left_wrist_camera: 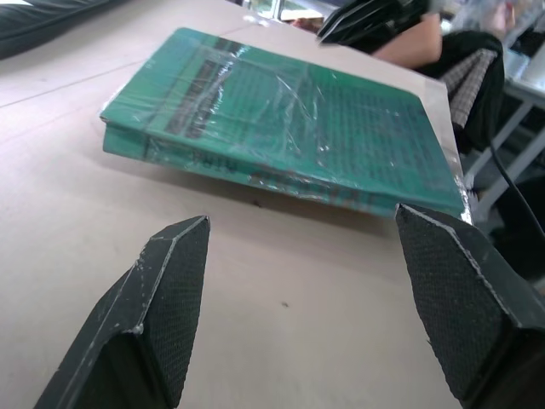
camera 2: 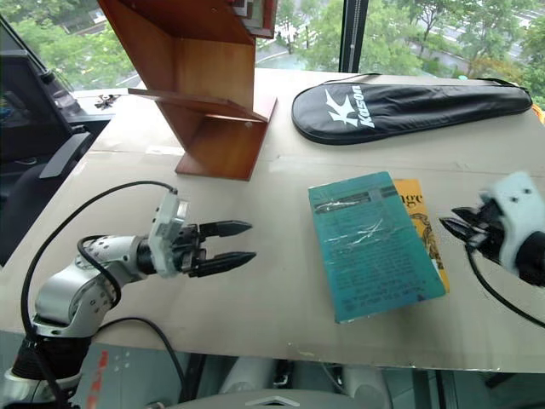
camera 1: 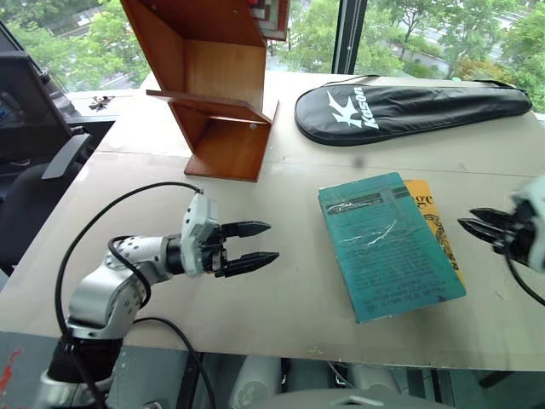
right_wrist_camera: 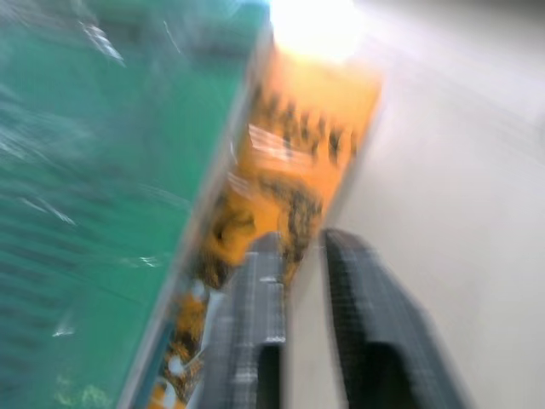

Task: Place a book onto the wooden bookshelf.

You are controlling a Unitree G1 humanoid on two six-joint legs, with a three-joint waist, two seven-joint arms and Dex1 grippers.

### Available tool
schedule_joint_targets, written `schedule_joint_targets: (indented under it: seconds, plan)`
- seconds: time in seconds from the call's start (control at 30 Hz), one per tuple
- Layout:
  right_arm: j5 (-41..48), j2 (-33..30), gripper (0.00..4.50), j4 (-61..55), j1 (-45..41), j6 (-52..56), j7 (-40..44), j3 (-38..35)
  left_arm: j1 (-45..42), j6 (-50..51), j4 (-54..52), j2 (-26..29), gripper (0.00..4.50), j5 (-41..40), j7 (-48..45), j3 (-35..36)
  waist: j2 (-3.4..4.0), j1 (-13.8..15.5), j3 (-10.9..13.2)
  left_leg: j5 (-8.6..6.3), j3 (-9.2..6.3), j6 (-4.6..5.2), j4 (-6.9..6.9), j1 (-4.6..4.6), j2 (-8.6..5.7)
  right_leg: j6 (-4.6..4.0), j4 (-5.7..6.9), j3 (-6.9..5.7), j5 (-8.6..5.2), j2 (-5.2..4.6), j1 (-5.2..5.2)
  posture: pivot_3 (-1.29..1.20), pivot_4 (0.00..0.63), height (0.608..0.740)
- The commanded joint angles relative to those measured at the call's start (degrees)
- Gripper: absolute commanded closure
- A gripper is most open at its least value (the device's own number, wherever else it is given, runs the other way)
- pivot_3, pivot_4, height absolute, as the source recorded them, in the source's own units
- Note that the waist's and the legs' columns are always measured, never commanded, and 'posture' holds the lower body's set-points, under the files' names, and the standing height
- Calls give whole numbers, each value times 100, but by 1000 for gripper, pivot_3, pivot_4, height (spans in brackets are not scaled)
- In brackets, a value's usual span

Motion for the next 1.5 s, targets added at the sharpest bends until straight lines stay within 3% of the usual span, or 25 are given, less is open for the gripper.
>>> schedule_joint_targets:
  seconds: [0.03,0.13,0.17,0.27,0.4,0.5,0.6,0.77,1.0,1.1,1.27,1.3,1.5]
  plan:
    - [40,118,1794,87,546,-1275,1126,-744,-139,221,-24,35,923,-151,47,48,1,-25,0,-1,-1,1,0,5,1,0,1,0,0,0,4,0,150,740]
    - [30,126,272,341,1140,-1980,1940,-1166,-242,554,73,77,923,-191,155,29,2,-39,-1,-2,1,5,9,18,1,0,6,6,1,0,13,0,150,740]
    - [-8,149,30,459,1287,-2243,2133,-1276,-281,699,95,82,923,-217,218,12,1,-32,0,-3,0,5,10,25,1,0,5,4,1,0,22,0,150,740]
    - [-126,250,30,690,1604,-2950,2511,-1496,-493,1357,162,41,923,-490,435,-3,0,-18,1,-4,0,7,10,60,2,0,4,4,-1,1,57,0,150,740]
    - [151,245,30,787,1862,-3100,2826,-1609,-1106,3040,305,-77,923,-955,1268,-121,-2,-4,1,-4,-4,7,10,79,2,1,2,3,-2,-2,79,0,150,740]
    - [179,280,30,804,1891,-3283,2831,-1494,-1801,4793,1052,-937,923,-1732,2216,220,0,1,0,-4,-5,6,15,81,2,1,4,3,-2,-3,85,0,150,740]
    - [69,357,30,797,1960,-3497,2774,-1343,-2217,5808,1717,-1902,923,-1874,3132,777,-5,-5,1,-3,-12,5,27,81,2,4,4,-5,-2,-2,94,0,150,740]
    - [201,487,30,497,2088,-3476,2544,-1224,-2451,6276,2558,-3359,923,-1550,4194,1430,-7,-13,3,10,-15,-19,30,79,1,4,7,-5,-1,-1,92,0,150,740]
    - [235,490,30,258,2112,-3409,2236,-1016,-2566,5945,2923,-3927,923,-1295,4199,1174,-6,10,1,11,-16,-22,29,81,0,1,6,-3,-2,-3,94,0,150,740]
    - [296,465,0,134,2127,-3367,2141,-969,-2583,5864,2958,-3960,1811,-1363,4051,1203,-6,14,1,11,-16,-23,29,80,-1,1,5,-2,-2,-7,93,0,150,740]
    - [304,465,0,78,2112,-3350,2006,-836,-2528,5853,3053,-4035,4151,-1496,3730,1249,-6,13,1,11,-16,-23,29,79,-1,0,5,-2,-2,-8,92,0,150,740]
    - [276,480,0,88,2111,-3370,1986,-781,-2513,5804,3089,-4044,4452,-1481,3646,1204,-6,15,1,11,-16,-23,29,79,-1,0,5,-3,-2,-8,92,0,150,740]
    - [154,521,0,173,2080,-3493,1887,-488,-2444,5711,3003,-3890,4452,-1613,3303,1266,-6,15,2,11,-16,-22,29,77,-2,0,3,-3,-2,-10,91,0,150,740]
